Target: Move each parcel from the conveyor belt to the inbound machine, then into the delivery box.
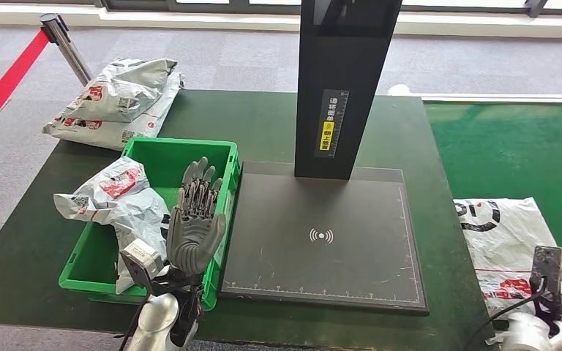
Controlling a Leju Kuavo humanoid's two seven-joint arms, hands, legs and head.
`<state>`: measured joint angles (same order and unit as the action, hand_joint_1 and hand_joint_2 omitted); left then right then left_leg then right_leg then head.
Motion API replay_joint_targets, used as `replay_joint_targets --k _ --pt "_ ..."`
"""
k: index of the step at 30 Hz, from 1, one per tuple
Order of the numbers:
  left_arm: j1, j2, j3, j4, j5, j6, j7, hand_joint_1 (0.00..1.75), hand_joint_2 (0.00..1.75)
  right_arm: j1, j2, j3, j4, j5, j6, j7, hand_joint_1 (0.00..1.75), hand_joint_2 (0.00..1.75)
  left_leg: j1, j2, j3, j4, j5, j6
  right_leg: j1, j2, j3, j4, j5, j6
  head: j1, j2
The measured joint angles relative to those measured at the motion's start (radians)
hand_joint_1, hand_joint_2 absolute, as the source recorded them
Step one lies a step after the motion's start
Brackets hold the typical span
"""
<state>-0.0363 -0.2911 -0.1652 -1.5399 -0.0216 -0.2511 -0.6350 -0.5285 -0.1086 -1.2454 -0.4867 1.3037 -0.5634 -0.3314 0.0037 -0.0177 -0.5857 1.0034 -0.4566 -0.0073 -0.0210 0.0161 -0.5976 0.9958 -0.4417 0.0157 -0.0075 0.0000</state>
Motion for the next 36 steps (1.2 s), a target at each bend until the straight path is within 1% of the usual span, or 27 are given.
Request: replay_joint_targets --k 4,7,8,11,12,14,19,24,27,33,34,36 --pt "0.000 0.001 0.000 0.001 -0.012 -0.018 0.001 0.00 1.75 0.004 -0.017 -0.004 0.094 0.086 0.113 0.129 0.00 1.75 0.000 0.000 0.000 0.000 0.000 0.000 0.000 0.000 0.000 0.000 0.000 0.000 0.000 0.000" --pt "-0.001 0.001 0.000 0.008 -0.013 -0.025 0.002 0.00 1.75 0.005 -0.028 0.006 0.129 0.142 0.162 0.201 0.00 1.75 0.001 0.000 0.001 0.000 0.000 0.000 0.001 0.000 0.001 0.000 0.000 0.000 0.000 0.000" --pt "-0.002 0.001 0.000 0.011 -0.013 -0.026 0.002 0.00 1.75 0.004 -0.031 0.013 0.137 0.160 0.176 0.223 0.19 1.75 0.001 0.000 0.001 0.000 0.000 0.000 0.001 0.000 0.002 0.000 0.000 0.000 0.000 0.000" --pt "-0.003 0.001 0.000 0.020 -0.013 -0.032 0.002 0.00 1.75 0.003 -0.039 0.039 0.151 0.206 0.211 0.282 1.50 1.75 0.003 0.000 0.004 0.000 0.000 0.000 0.003 0.000 0.007 -0.003 0.000 0.000 0.000 0.000" --pt "-0.004 0.001 0.000 0.023 -0.013 -0.034 0.002 0.00 1.75 0.002 -0.041 0.047 0.154 0.218 0.221 0.296 1.75 1.75 0.003 0.000 0.005 0.000 0.000 0.001 0.004 0.000 0.009 -0.004 0.000 0.000 0.000 0.000" --pt "-0.005 0.001 0.000 0.028 -0.013 -0.036 0.002 0.00 1.75 0.002 -0.044 0.061 0.158 0.234 0.238 0.316 1.75 1.75 0.004 0.000 0.007 0.000 -0.001 0.001 0.004 0.000 0.012 -0.006 0.000 0.000 0.000 0.000" --pt "-0.006 0.001 0.000 0.036 -0.013 -0.040 0.002 0.00 1.75 0.002 -0.049 0.080 0.159 0.242 0.251 0.329 1.75 1.75 0.006 0.002 0.010 0.001 -0.001 0.002 0.005 0.001 0.016 -0.011 0.002 0.003 0.000 0.000" --pt "-0.008 0.001 0.000 0.042 -0.013 -0.043 0.002 0.00 1.75 0.005 -0.057 0.085 0.159 0.236 0.253 0.328 1.75 1.75 0.006 0.006 0.011 0.002 -0.002 0.003 0.005 0.005 0.017 -0.011 0.004 0.005 0.000 0.000" --pt "-0.008 0.001 0.000 0.046 -0.013 -0.046 0.002 0.00 1.75 0.007 -0.060 0.085 0.159 0.226 0.253 0.313 1.75 1.75 0.006 0.007 0.011 0.002 -0.002 0.003 0.006 0.006 0.017 -0.012 0.005 0.005 0.000 0.000" --pt "-0.008 0.001 0.000 0.043 -0.012 -0.055 -0.005 0.00 1.75 0.017 -0.065 0.085 0.159 0.194 0.237 0.232 1.75 1.75 0.006 0.008 0.011 0.002 -0.002 0.003 0.007 0.006 0.016 -0.011 0.005 0.004 0.000 0.000" --pt "-0.007 0.001 0.000 0.041 -0.012 -0.055 -0.007 0.00 1.75 0.019 -0.065 0.085 0.159 0.179 0.222 0.199 1.75 1.75 0.006 0.007 0.011 0.002 -0.002 0.003 0.007 0.006 0.016 -0.011 0.005 0.004 0.000 0.000" --pt "-0.006 0.001 0.000 0.035 -0.012 -0.055 -0.014 0.00 1.75 0.022 -0.063 0.084 0.160 0.135 0.179 0.106 1.75 1.75 0.006 0.007 0.009 0.002 -0.002 0.003 0.006 0.006 0.015 -0.010 0.005 0.004 0.000 0.000"
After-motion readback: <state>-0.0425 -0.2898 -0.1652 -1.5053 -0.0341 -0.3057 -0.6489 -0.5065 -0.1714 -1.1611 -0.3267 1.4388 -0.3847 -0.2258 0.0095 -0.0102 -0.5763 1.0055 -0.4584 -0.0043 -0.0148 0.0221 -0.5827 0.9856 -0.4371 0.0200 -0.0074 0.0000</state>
